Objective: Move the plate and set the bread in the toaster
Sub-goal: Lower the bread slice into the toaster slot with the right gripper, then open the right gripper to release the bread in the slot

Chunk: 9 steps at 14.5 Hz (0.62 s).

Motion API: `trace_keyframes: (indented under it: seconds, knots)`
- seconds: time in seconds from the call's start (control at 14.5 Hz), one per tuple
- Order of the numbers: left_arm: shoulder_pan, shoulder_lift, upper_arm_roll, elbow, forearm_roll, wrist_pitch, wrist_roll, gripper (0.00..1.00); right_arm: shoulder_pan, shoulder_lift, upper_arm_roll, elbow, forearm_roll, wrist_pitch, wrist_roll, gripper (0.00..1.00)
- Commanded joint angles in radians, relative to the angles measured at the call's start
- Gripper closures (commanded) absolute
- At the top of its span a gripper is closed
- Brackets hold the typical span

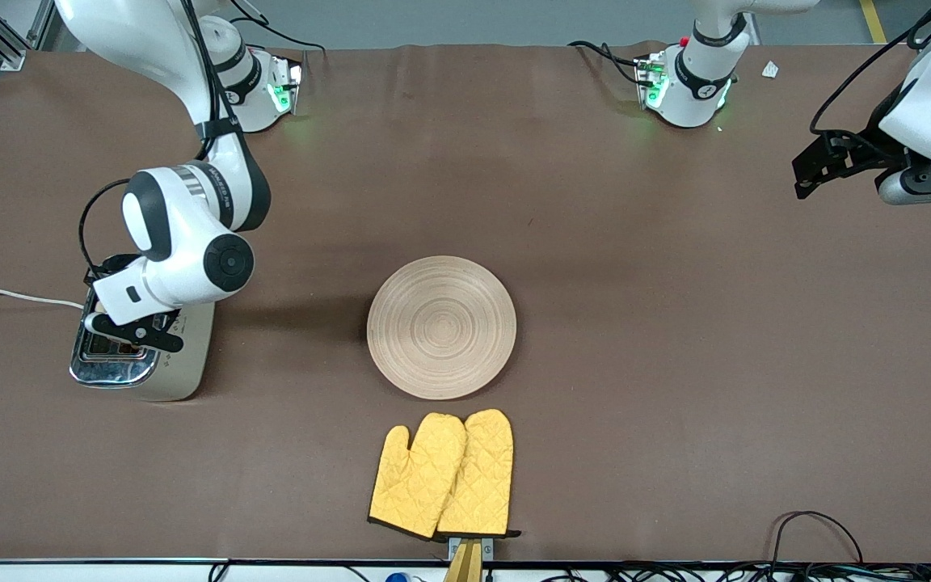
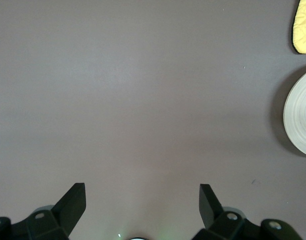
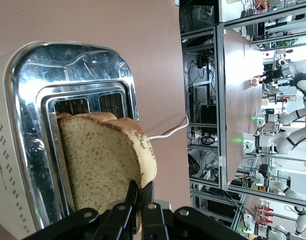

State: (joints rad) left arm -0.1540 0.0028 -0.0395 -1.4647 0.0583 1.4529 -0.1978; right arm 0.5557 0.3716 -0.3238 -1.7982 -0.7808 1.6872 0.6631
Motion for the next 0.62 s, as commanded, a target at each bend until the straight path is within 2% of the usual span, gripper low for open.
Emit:
trace_keyframes:
  seconds: [0.0, 0.14, 0.21, 0.28, 0.34, 0.41, 0.55]
  knots:
    - [-0.001, 0.011, 0.004, 0.024, 0.008, -0.002, 0.021, 0.0, -0.023, 0.001, 0.008, -0.015, 0.005, 0.032, 0.023, 1.0]
    - [-0.001, 0.009, 0.004, 0.024, 0.008, -0.002, 0.021, 0.0, -0.033, 0.006, 0.009, -0.013, 0.014, 0.049, 0.023, 0.98]
    - [-0.001, 0.009, 0.004, 0.024, 0.008, -0.002, 0.021, 0.0, -0.051, 0.007, 0.009, -0.009, 0.034, 0.054, 0.023, 0.92]
    - [-0.001, 0.009, 0.004, 0.024, 0.008, -0.002, 0.021, 0.0, -0.06, 0.012, 0.009, 0.0, 0.09, 0.071, 0.023, 0.72]
    - [-0.001, 0.008, 0.004, 0.024, 0.008, -0.002, 0.021, 0.0, -0.074, 0.013, 0.008, 0.011, 0.147, 0.09, 0.021, 0.43]
    - [-0.001, 0.008, 0.004, 0.024, 0.008, -0.002, 0.021, 0.0, -0.089, 0.013, 0.008, 0.014, 0.167, 0.097, 0.018, 0.24]
    - [-0.001, 0.008, 0.004, 0.024, 0.006, -0.002, 0.023, 0.0, -0.099, 0.012, 0.011, 0.039, 0.195, 0.095, 0.007, 0.06]
